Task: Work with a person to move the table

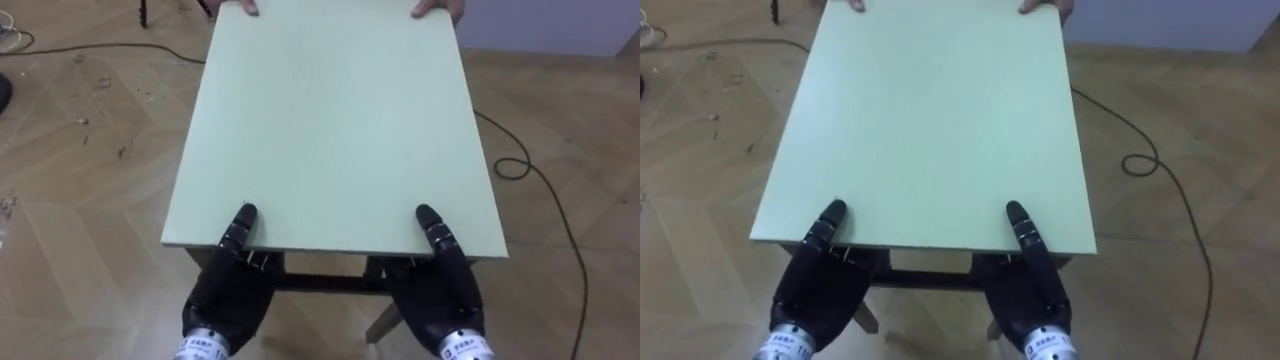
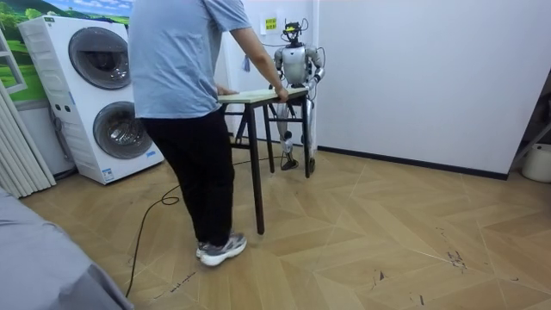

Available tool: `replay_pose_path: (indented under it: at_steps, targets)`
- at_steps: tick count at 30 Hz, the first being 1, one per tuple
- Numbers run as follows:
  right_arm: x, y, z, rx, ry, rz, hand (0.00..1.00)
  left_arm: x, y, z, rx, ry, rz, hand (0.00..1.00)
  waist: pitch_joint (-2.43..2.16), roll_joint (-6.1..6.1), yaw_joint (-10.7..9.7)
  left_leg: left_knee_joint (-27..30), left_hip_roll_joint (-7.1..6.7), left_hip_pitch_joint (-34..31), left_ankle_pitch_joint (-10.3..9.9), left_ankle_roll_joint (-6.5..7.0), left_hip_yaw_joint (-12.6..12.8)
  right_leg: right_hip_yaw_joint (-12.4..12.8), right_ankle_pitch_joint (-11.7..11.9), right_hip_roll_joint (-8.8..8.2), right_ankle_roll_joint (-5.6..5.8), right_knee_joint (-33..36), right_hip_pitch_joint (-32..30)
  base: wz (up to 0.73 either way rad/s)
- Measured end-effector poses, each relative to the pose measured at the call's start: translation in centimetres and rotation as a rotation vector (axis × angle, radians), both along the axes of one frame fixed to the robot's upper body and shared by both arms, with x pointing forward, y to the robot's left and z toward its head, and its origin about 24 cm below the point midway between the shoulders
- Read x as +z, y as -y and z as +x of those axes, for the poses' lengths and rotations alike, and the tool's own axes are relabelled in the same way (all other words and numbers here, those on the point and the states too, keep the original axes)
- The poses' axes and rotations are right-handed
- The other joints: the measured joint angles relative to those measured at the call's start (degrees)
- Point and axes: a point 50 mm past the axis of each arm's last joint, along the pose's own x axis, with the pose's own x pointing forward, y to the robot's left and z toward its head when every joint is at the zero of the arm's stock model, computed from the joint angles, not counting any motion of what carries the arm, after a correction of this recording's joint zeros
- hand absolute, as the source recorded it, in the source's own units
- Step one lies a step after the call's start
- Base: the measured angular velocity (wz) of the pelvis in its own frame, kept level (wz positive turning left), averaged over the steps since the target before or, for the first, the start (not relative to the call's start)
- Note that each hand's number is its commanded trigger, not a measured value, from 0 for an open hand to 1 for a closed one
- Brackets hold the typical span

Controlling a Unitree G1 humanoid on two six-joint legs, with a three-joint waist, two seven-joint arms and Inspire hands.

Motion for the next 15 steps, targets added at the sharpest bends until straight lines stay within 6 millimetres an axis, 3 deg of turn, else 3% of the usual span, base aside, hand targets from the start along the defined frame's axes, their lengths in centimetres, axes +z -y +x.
replay_pose_path:
  at_steps: [2,4,5,6,7,9,11,12,15]
  targets:
    - [0.1,0.1,0.1,-0.003,0.009,-0.011,1.00,0.0,0.2,0.0,0.004,-0.002,-0.009,1.00,0.00,0.89,-0.29,0.63,0.46,2.59,-1.54,-0.14,-0.34,-0.36,0.26,0.57,0.07,0.94,-1.23,0.17]
    - [0.2,0.1,0.2,-0.001,0.016,-0.026,1.00,0.0,0.2,0.1,0.007,-0.011,-0.003,1.00,-0.10,1.28,-0.39,-3.29,-0.09,2.97,-2.10,-0.30,-0.44,-0.30,0.45,0.94,0.01,1.74,-2.20,0.10]
    - [0.2,0.1,0.1,-0.002,0.019,-0.038,1.00,-0.1,0.1,0.1,0.011,-0.023,0.001,1.00,-0.26,1.53,-0.89,-6.07,-1.02,3.58,-2.10,-0.31,-1.66,0.24,1.12,1.04,-0.10,0.93,-2.49,0.14]
    - [0.2,0.1,0.1,-0.003,0.023,-0.045,1.00,-0.1,0.2,0.1,0.014,-0.031,-0.004,1.00,-0.56,1.90,-1.06,-9.27,-1.58,4.64,-2.42,-0.74,-2.69,-0.48,2.04,0.71,-0.46,-0.44,-2.68,0.10]
    - [0.3,0.1,0.2,-0.001,0.028,-0.050,1.00,-0.1,0.2,0.1,0.015,-0.032,-0.006,1.00,-0.56,2.07,-1.00,-10.11,-1.55,5.10,-2.74,-1.14,-2.76,-1.11,2.29,0.67,-0.75,-0.75,-2.92,0.00]
    - [0.2,0.3,0.1,0.001,0.019,-0.063,1.00,-0.3,0.4,-0.2,0.020,-0.046,-0.024,1.00,-0.60,3.33,-0.98,-6.58,-1.19,7.76,-4.43,-1.53,-2.75,-2.60,2.59,1.41,-1.17,-0.68,-2.81,-0.06]
    - [0.4,0.3,0.3,-0.004,0.028,-0.066,1.00,-0.2,0.5,0.0,0.019,-0.038,-0.027,1.00,-0.62,4.05,-2.07,-7.23,-1.04,10.40,-5.37,-1.90,-2.95,-4.60,2.87,1.64,-1.60,-0.70,-3.09,0.35]
    - [0.5,0.3,0.5,-0.007,0.035,-0.066,1.00,0.0,0.5,0.2,0.017,-0.031,-0.026,1.00,-0.73,4.39,-3.32,-10.52,-1.21,12.54,-6.33,-1.64,-2.83,-5.97,2.92,1.47,-1.61,-0.09,-4.16,0.55]
    - [0.9,0.2,1.0,-0.012,0.058,-0.062,1.00,0.4,0.6,1.0,0.012,-0.005,-0.026,1.00,-0.77,4.50,-4.60,-22.91,-1.67,15.35,-7.94,-1.22,-1.32,-6.04,4.72,1.20,-1.37,0.92,-7.47,0.22]
